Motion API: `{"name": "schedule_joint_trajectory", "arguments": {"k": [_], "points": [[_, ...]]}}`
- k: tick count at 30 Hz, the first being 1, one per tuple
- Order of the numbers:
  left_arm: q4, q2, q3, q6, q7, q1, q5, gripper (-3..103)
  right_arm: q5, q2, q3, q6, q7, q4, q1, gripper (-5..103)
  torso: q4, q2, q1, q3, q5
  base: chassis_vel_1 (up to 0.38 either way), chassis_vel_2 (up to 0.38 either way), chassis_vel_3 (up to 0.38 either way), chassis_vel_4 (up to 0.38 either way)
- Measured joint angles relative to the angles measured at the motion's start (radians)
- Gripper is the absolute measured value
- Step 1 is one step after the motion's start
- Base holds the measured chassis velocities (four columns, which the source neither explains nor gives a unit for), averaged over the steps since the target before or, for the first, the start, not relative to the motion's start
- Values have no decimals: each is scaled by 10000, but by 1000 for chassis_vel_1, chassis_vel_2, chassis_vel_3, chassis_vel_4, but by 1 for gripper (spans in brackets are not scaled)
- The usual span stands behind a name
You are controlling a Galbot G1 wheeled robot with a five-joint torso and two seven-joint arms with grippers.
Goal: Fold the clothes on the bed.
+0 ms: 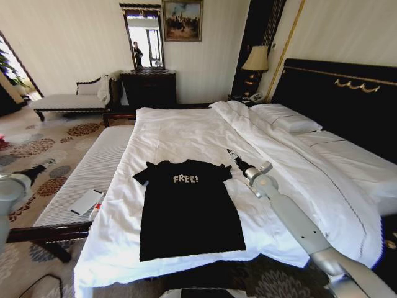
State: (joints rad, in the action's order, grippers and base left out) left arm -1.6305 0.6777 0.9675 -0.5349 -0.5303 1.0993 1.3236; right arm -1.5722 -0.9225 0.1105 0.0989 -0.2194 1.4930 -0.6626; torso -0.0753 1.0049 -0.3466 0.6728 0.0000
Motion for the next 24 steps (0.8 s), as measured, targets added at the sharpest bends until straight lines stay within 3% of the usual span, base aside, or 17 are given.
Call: {"name": "schedule_joint_trajectory", "arguments": {"k": [4,16,22,24], "points": [[-9,32,-41,12,7,-10,-23,100,588,-126,-310,173,-290,-539,-17,100,-1,0,0,1,2,0,0,0,0],[151,-110,228,28,125,169,-16,100,646,-507,-279,581,-1291,-616,-765,100,-2,0,0,0,0,0,0,0,0],[177,-107,165,46,134,136,-33,100,683,-620,-417,599,-1351,-883,-829,101,-2,0,0,1,0,0,0,0,0],[177,-108,136,48,135,119,-37,100,682,-667,-501,600,-1309,-1043,-683,97,-2,0,0,0,0,0,0,0,0]]}}
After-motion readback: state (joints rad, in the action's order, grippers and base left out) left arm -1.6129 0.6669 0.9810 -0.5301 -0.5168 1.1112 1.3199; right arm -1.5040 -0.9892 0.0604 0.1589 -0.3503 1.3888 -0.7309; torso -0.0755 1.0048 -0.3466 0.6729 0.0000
